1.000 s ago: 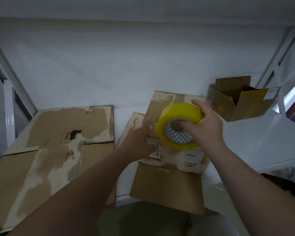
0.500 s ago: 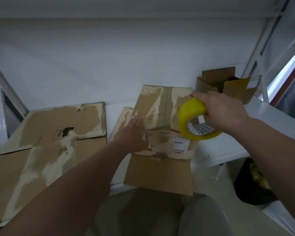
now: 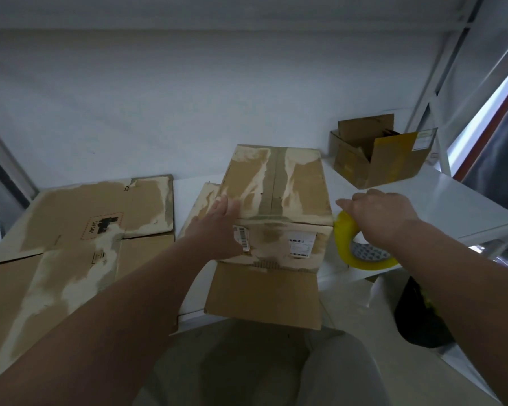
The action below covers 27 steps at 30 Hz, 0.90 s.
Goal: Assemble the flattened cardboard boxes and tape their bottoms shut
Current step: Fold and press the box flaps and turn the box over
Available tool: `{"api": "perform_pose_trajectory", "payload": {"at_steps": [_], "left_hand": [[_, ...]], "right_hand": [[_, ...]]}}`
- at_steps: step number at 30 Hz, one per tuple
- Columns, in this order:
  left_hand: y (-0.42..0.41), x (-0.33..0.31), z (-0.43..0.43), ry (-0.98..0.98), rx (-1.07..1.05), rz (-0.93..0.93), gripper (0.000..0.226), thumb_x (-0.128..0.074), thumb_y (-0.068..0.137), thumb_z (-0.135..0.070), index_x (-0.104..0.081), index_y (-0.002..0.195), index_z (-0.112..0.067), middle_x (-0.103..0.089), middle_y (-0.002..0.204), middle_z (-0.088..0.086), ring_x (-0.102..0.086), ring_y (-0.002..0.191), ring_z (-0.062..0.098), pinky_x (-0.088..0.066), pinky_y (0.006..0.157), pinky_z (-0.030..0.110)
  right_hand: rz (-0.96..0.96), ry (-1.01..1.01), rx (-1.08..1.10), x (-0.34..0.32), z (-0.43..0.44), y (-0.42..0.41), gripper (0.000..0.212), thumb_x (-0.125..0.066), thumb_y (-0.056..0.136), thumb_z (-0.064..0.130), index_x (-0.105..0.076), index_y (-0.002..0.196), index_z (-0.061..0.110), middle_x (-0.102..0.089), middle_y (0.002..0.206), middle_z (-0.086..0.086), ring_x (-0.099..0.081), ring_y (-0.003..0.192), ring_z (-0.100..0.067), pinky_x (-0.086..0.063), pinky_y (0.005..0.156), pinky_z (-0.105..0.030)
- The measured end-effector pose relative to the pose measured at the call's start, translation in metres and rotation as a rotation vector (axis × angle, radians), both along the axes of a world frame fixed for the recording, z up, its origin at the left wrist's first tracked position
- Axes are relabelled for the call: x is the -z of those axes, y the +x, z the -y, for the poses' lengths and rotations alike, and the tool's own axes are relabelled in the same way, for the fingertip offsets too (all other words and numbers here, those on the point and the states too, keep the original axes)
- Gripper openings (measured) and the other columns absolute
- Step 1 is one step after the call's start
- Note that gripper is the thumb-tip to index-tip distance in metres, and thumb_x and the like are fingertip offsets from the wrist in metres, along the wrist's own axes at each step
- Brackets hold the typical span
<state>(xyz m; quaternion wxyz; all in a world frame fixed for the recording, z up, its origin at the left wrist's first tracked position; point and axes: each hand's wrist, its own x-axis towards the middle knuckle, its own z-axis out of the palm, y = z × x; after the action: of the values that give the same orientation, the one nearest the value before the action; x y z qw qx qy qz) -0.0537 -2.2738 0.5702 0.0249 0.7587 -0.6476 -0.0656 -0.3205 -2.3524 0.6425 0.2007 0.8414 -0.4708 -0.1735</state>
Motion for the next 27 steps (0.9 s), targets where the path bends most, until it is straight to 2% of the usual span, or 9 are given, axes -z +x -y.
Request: {"api": "perform_pose_trajectory", "payload": {"at_steps": [12, 20, 24, 27], "left_hand": [[-0.001, -0.003, -0.002, 0.041, -0.01, 0.013, 0.101, -0.065, 0.08, -0.044, 0.006, 0.151, -0.031, 0.012, 0.16, -0.001, 0.007, 0.148, 0.018, -0.012, 0.114, 0.058], [-0.009, -0.011, -0.005, 0.087, -0.025, 0.054, 0.1, -0.063, 0.082, -0.043, 0.012, 0.148, -0.041, 0.016, 0.159, 0.003, 0.011, 0.147, 0.018, 0.0, 0.113, 0.06], [-0.018, -0.012, -0.002, 0.091, -0.041, 0.113, 0.098, -0.061, 0.082, -0.05, 0.012, 0.147, -0.044, 0.016, 0.159, 0.008, 0.011, 0.147, 0.023, 0.002, 0.111, 0.064], [-0.031, -0.011, 0.002, 0.077, -0.046, 0.154, 0.098, -0.062, 0.082, -0.05, 0.01, 0.148, -0.042, 0.015, 0.159, 0.01, 0.01, 0.146, 0.034, 0.002, 0.111, 0.065]], "right_hand": [[0.016, 0.009, -0.022, 0.021, 0.004, -0.004, 0.073, -0.062, 0.085, 0.016, -0.025, 0.147, 0.027, -0.048, 0.134, 0.0, -0.045, 0.123, -0.022, -0.047, 0.086, -0.034], [0.042, 0.006, -0.047, 0.038, 0.007, -0.004, 0.064, -0.056, 0.089, 0.014, -0.026, 0.145, 0.026, -0.05, 0.128, 0.0, -0.047, 0.119, -0.021, -0.045, 0.085, -0.032], [0.055, -0.01, -0.063, 0.043, 0.01, -0.004, 0.058, -0.055, 0.089, 0.016, -0.03, 0.142, 0.024, -0.051, 0.124, -0.001, -0.048, 0.117, -0.021, -0.044, 0.084, -0.031], [0.071, -0.013, -0.067, 0.047, 0.011, -0.001, 0.052, -0.054, 0.091, 0.019, -0.034, 0.139, 0.022, -0.052, 0.122, -0.001, -0.048, 0.116, -0.022, -0.043, 0.084, -0.032]]}}
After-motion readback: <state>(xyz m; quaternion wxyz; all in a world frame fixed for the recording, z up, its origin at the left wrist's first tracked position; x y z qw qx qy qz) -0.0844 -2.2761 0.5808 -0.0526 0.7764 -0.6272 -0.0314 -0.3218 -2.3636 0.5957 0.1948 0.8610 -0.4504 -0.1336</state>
